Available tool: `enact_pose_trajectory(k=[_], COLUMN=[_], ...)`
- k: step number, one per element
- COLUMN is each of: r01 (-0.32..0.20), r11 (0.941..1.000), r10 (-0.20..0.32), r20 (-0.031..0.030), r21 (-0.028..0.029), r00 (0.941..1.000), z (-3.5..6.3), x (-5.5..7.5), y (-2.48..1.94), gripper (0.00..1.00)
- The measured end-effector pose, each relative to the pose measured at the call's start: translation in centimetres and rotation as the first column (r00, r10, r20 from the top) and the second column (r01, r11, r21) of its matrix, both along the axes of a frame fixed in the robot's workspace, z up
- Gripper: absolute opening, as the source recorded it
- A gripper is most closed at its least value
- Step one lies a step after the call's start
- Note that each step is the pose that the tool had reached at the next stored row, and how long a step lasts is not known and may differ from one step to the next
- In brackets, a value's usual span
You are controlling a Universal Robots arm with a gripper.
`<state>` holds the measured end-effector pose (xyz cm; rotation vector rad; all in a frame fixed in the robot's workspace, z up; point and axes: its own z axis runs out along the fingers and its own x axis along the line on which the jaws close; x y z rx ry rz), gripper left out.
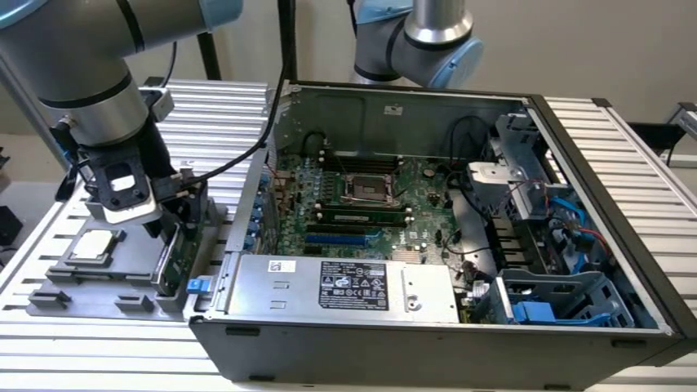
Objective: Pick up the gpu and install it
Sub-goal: 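Pick up the gpu and move the gpu toward the slot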
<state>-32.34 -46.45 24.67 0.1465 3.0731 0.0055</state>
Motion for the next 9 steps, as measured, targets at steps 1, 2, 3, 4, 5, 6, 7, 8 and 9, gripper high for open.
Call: enact_pose_trajectory(k=[1,2,3,4,5,6,7,8,9], r01=[0.000,0.000,0.000,0.000,0.000,0.001,0.001,0.002,0.003], r11=[1.0000,1.0000,1.0000,1.0000,1.0000,1.0000,1.0000,1.0000,1.0000], r10=[0.000,0.000,0.000,0.000,0.000,-0.001,-0.001,-0.002,-0.003], r20=[0.0008,0.0018,0.0028,0.0041,0.0048,0.0054,0.0059,0.0061,0.0063], r21=[-0.0001,0.0000,0.0000,0.0000,0.0000,0.0000,0.0001,0.0001,0.0000], r00=[1.0000,1.0000,1.0000,1.0000,1.0000,1.0000,1.0000,1.0000,1.0000], z=[-0.05,-0.11,-0.17,-0.24,-0.30,-0.36,-0.42,-0.48,-0.53], x=[0.00,0.00,0.00,0.00,0.00,0.00,0.00,0.00,0.00], y=[0.00,0.00,0.00,0.00,0.00,0.00,0.01,0.01,0.01], gripper=[0.56,0.56,0.56,0.56,0.54,0.54,0.54,0.47,0.47])
